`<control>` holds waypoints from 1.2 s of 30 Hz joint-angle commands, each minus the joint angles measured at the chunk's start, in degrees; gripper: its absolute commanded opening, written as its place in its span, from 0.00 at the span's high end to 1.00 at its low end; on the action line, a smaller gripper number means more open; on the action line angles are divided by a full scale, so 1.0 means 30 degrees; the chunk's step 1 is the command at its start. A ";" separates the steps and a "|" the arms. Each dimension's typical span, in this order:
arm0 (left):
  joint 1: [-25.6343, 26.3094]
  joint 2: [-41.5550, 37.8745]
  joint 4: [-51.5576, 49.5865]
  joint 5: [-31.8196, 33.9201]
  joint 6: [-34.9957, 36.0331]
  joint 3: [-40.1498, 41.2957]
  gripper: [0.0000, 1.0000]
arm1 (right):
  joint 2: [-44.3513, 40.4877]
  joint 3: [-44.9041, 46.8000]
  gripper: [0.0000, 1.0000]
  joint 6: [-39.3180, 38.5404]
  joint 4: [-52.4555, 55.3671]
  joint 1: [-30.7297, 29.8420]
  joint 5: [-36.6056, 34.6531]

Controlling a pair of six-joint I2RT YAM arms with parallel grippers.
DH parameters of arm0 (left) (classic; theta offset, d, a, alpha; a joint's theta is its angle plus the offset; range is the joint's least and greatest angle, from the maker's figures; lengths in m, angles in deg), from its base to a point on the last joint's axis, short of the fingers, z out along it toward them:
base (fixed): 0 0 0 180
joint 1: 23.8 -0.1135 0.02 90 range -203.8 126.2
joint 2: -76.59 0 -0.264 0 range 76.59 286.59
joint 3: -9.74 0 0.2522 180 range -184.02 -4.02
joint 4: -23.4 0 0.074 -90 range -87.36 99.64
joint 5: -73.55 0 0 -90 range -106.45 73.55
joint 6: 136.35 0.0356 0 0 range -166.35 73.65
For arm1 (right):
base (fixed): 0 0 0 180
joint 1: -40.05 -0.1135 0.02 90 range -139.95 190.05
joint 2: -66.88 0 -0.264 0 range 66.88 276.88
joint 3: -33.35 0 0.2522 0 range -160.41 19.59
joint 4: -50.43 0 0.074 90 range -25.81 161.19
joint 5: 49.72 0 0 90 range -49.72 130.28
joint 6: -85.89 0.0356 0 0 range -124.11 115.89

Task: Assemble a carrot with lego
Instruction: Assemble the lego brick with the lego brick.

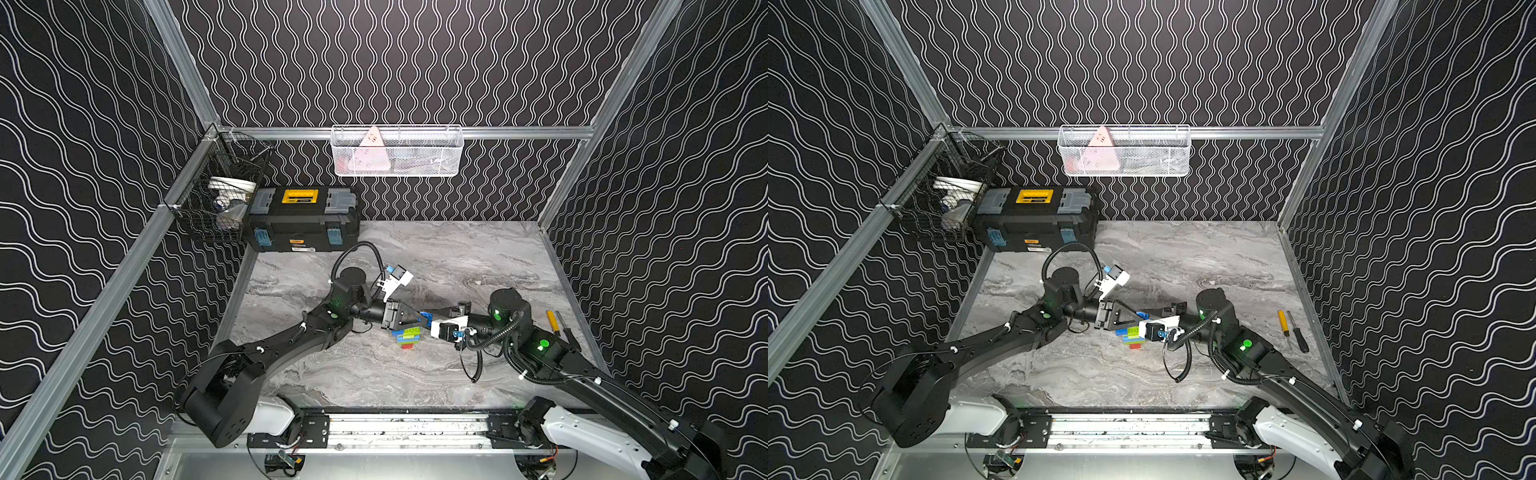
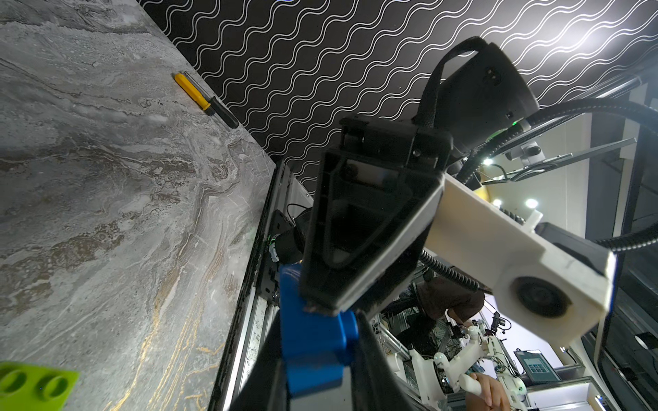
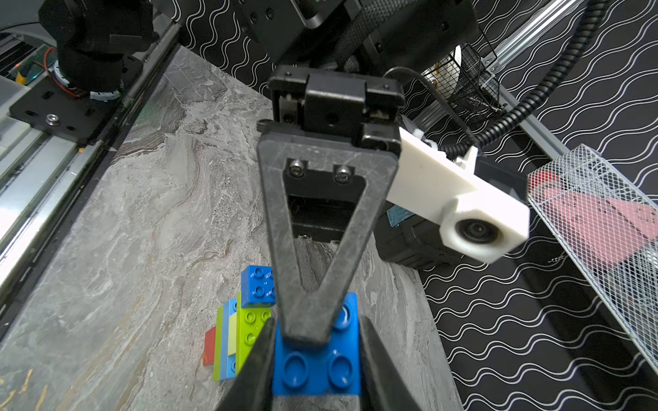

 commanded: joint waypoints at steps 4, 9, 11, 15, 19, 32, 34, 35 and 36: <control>-0.0433 -0.0242 -0.0799 -0.0363 0.1908 -0.0726 0.27 | 0.0163 -0.0461 0.85 -0.0106 0.0492 -0.0062 -0.0810; -0.4593 -0.0776 -1.3967 0.2652 1.5240 -0.5604 0.01 | 0.0784 -0.1321 0.86 0.1144 0.3406 0.2514 0.1458; -0.5481 -0.1213 -1.4229 0.4413 1.8359 -0.5122 0.01 | 0.1018 -0.1333 0.87 0.1485 0.4271 0.4148 0.3288; -0.5444 -0.2040 -1.0501 0.4656 2.1729 -0.0962 0.01 | 0.2016 -0.1657 0.87 0.1656 0.5721 0.6508 0.6204; -0.5188 -0.2433 -0.6383 0.3041 2.3869 0.2854 0.01 | 0.3048 -0.1655 0.87 0.2510 0.5198 0.7056 0.7777; -0.1382 -0.0634 -0.0682 0.7462 2.2388 0.5177 0.01 | 0.4215 -0.1356 0.86 0.3396 0.3373 0.7040 0.8267; -0.1007 0.0057 0.0735 0.7466 2.2052 0.5581 0.01 | 0.4457 -0.1577 0.86 0.3035 0.3828 0.7056 0.8437; -0.0939 0.0350 0.1544 0.7184 2.1799 0.5816 0.01 | 0.4621 -0.1702 0.86 0.2715 0.4283 0.7055 0.8440; -0.0753 0.0557 0.2024 0.7157 2.1744 0.5936 0.01 | 0.4760 -0.1788 0.86 0.2461 0.4632 0.7043 0.8500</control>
